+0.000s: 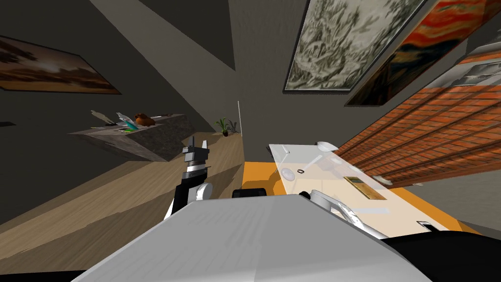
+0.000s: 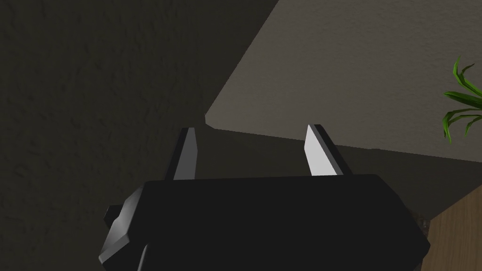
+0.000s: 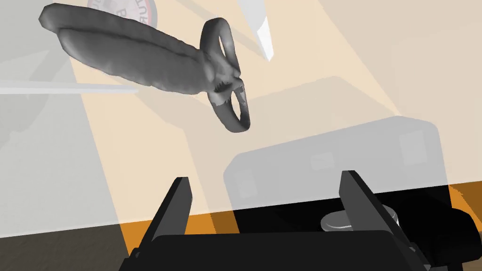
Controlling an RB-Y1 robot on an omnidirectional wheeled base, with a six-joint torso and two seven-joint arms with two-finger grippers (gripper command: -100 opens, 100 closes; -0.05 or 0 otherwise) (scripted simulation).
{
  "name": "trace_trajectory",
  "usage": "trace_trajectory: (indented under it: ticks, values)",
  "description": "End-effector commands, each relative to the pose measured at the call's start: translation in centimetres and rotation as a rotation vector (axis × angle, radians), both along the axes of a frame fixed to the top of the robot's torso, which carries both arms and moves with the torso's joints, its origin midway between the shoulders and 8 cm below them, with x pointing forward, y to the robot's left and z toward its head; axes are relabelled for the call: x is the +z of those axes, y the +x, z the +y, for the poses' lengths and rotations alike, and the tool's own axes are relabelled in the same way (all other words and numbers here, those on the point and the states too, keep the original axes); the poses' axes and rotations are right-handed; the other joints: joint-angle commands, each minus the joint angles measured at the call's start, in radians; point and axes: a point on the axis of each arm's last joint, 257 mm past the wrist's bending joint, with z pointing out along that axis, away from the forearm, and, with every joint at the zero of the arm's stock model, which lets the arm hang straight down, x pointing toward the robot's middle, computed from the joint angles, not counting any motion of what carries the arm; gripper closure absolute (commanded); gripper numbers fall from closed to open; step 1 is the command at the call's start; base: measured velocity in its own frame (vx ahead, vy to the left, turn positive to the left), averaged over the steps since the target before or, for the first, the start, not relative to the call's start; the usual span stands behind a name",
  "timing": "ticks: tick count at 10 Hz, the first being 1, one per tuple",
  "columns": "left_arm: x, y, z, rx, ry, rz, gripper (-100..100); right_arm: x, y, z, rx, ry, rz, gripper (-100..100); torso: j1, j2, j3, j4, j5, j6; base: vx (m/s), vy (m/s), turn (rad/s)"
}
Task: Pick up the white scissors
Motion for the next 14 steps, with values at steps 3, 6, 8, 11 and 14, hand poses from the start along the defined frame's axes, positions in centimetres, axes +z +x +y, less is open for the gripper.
trace_trajectory:
  ticks: [3,6,8,11,14]
  values:
    - [0.0,0.0,0.0,0.000,0.000,0.000,0,1.4,-2.7,-4.3,0.076,-0.122,0.123,-100,0.000,0.000,0.000,0.000,0.000,0.000,0.071,-0.032,0.069]
    - [0.0,0.0,0.0,0.000,0.000,0.000,0,0.2,-2.9,-3.7,0.049,-0.102,0.103,-100,0.002,0.003,0.002,0.001,0.000,0.000,0.013,-0.011,0.044]
    - [0.0,0.0,0.0,0.000,0.000,0.000,0,-0.7,-3.4,-3.7,0.036,-0.101,0.103,-100,0.000,0.005,0.003,0.001,0.000,0.000,-0.015,-0.040,0.074]
    - [0.0,0.0,0.0,0.000,0.000,0.000,0,-0.9,-3.6,-3.8,0.032,-0.101,0.103,100,0.001,0.005,0.003,0.001,0.000,0.000,-0.005,-0.017,0.035]
    - [0.0,0.0,0.0,0.000,0.000,0.000,0,-0.9,-3.7,-3.8,0.032,-0.101,0.104,100,0.001,0.004,0.002,0.001,0.000,0.000,0.000,0.000,0.000]
